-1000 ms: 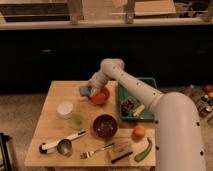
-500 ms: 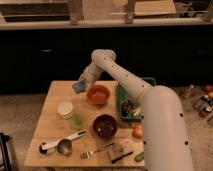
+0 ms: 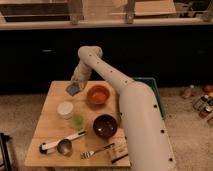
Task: Place sponge in table surface
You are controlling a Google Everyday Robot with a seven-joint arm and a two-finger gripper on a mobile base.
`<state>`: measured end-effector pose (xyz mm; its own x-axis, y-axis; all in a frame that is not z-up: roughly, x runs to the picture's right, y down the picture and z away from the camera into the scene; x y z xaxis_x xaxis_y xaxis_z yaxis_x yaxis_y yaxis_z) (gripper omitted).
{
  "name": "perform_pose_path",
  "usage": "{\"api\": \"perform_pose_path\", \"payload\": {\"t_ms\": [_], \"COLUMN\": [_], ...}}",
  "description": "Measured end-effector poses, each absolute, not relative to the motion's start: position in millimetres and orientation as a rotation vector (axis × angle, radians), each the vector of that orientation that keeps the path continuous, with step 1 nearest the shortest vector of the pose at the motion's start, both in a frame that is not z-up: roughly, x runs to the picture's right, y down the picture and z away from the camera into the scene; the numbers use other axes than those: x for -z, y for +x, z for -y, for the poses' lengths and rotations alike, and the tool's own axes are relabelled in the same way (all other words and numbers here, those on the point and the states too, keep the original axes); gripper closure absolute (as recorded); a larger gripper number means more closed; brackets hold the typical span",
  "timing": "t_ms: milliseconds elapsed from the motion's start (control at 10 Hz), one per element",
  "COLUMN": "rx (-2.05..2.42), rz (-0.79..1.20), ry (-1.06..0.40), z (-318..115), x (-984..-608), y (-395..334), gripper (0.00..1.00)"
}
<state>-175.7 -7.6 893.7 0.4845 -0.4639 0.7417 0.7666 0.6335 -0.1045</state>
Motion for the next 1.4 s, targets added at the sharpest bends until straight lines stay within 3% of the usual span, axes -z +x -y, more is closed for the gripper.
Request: {"api": "perform_pose_path", "payload": {"t_ms": [1100, 1400], "rx": [0.759, 0.731], "rz": [0.661, 0.646], "ry": [-0.499, -0.528], "z": [-21, -20], "x": [-959, -969], "y": [-211, -205], "gripper": [0.98, 0.7]}}
